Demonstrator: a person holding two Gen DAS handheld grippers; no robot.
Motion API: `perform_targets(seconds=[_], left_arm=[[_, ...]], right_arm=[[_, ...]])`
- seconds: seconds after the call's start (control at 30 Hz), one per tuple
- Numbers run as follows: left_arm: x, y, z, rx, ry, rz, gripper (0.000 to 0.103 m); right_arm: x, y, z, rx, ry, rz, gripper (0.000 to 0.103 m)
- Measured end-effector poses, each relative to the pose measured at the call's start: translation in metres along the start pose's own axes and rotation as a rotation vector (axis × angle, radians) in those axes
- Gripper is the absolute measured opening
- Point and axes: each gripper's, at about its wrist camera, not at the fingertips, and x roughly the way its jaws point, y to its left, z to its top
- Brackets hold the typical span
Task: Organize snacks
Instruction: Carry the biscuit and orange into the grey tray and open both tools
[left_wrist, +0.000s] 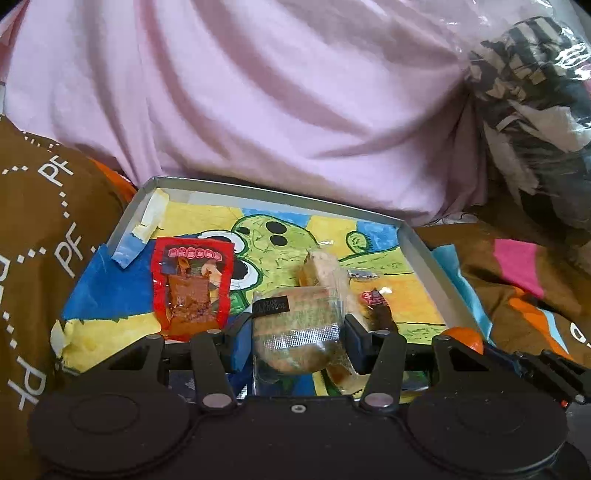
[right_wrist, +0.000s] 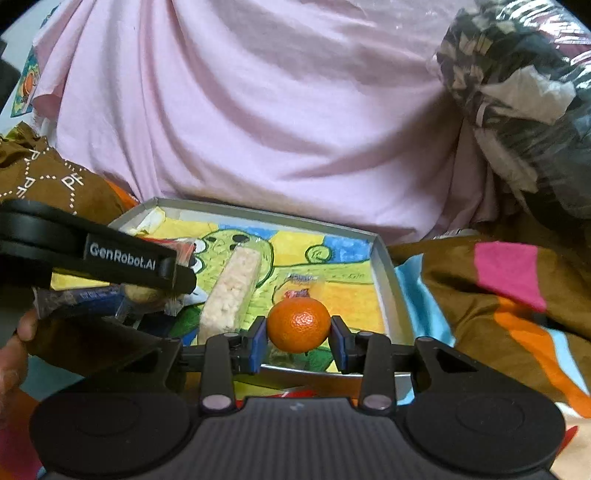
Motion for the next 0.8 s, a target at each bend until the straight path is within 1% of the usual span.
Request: perform_targets(seconds=[0.07,0.23,0.37,0.53,0.7,0.8], left_arm=[[0.0039,-0.0006,-0.0004,0.009,0.010,-0.001,0.053],[0.0089,-0.0073,-0.0022,0.075,0.018,0.006,0.053],[0.0103,-0.0067,-0.0024,0.068,0.028,-0.004,0.055],[0.0108,-0.0052,-0.0027,0.064,0.032,-0.012,0.058],[0.0091,-0.0068,-0.0027,0.071,0.027,-0.019,0.068],[0.0074,-0.0054,-0.0012,0.053,0.025,-0.018,0.073]], right_arm=[[0.0050,0.0003,-0.0020,0.008,0.015,0.002,0.040],[0.0109,0.0002,-0.0045,0.029,0.039,0.010,0.040],[0.0115,0.0004,-0.0047,0.038,0.042,0.013,0.040],[0.0113,0.0010,-0.0045,0.040,0.041,0.016,0.045],[0.0112,-0.0005,-0.0038,0.048,0.038,0.009,0.054],[0.0099,-0.0009,-0.0030,0.053,0.033,0.001,0.060]])
